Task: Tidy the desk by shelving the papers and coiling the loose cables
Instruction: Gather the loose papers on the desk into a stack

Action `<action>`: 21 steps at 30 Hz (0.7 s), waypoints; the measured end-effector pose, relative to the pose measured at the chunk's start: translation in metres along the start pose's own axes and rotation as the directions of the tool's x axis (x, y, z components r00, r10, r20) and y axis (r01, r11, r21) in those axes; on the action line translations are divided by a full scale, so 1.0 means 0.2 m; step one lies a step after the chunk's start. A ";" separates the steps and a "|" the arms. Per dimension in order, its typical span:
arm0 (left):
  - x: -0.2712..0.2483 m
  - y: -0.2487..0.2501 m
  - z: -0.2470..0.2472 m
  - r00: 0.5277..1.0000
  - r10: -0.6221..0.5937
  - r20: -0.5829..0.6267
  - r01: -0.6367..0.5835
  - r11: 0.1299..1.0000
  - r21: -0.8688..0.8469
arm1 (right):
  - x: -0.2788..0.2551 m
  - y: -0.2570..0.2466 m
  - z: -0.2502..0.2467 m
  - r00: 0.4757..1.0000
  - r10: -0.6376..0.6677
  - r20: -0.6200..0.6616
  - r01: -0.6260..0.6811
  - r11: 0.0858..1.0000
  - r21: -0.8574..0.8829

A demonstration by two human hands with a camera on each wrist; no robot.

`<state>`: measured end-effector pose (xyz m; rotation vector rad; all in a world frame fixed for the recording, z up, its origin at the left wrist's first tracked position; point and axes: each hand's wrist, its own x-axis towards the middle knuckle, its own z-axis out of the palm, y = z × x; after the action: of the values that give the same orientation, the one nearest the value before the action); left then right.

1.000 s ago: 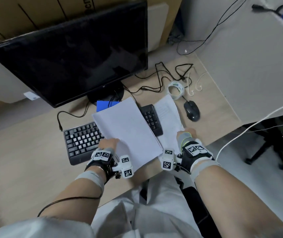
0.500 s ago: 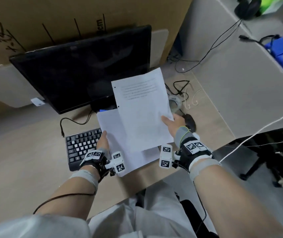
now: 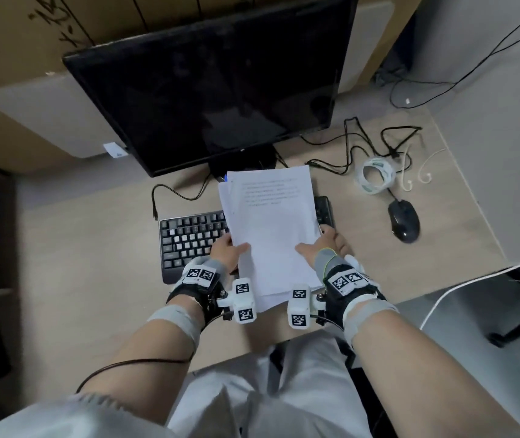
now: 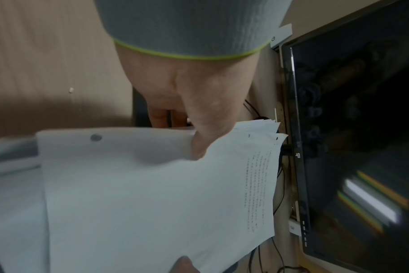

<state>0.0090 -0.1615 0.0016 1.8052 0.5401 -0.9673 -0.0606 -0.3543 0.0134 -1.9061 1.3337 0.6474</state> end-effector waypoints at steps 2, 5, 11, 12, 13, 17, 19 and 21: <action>0.00 -0.01 0.00 0.999 0.034 -0.005 -0.034 0.997 0.062 | 0.02 0.00 -0.01 0.999 0.030 -0.009 -0.030 0.997 0.065; -0.03 -0.02 0.00 0.998 0.061 0.024 -0.062 0.998 0.033 | 0.01 -0.01 -0.05 0.999 0.031 -0.013 -0.029 0.987 0.159; -0.13 0.13 -0.04 0.991 0.107 -0.081 -0.116 0.986 -0.121 | -0.04 -0.14 -0.13 0.999 -0.042 0.026 0.030 0.928 0.371; -0.15 0.17 -0.06 0.987 0.114 -0.109 -0.129 0.982 -0.140 | -0.05 -0.18 -0.14 0.997 -0.075 0.022 0.062 0.925 0.375; -0.16 0.20 -0.07 0.983 0.119 -0.141 -0.142 0.976 -0.165 | -0.09 -0.24 -0.15 0.994 -0.111 0.014 0.097 0.920 0.379; -0.22 0.36 -0.25 0.906 0.189 -0.379 -0.297 0.922 -0.250 | -0.27 -0.53 -0.20 0.949 -0.316 -0.024 0.292 0.843 0.452; -0.24 0.43 -0.36 0.828 0.247 -0.504 -0.416 0.873 -0.255 | -0.39 -0.69 -0.20 0.905 -0.416 -0.093 0.403 0.764 0.504; -0.28 0.47 -0.47 0.769 0.253 -0.587 -0.479 0.837 -0.266 | -0.49 -0.81 -0.19 0.846 -0.518 -0.126 0.498 0.684 0.533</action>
<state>0.0794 -0.1126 0.1177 1.6918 0.6259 -0.0411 0.0586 -0.2920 0.1534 -1.6453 0.7713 -0.0062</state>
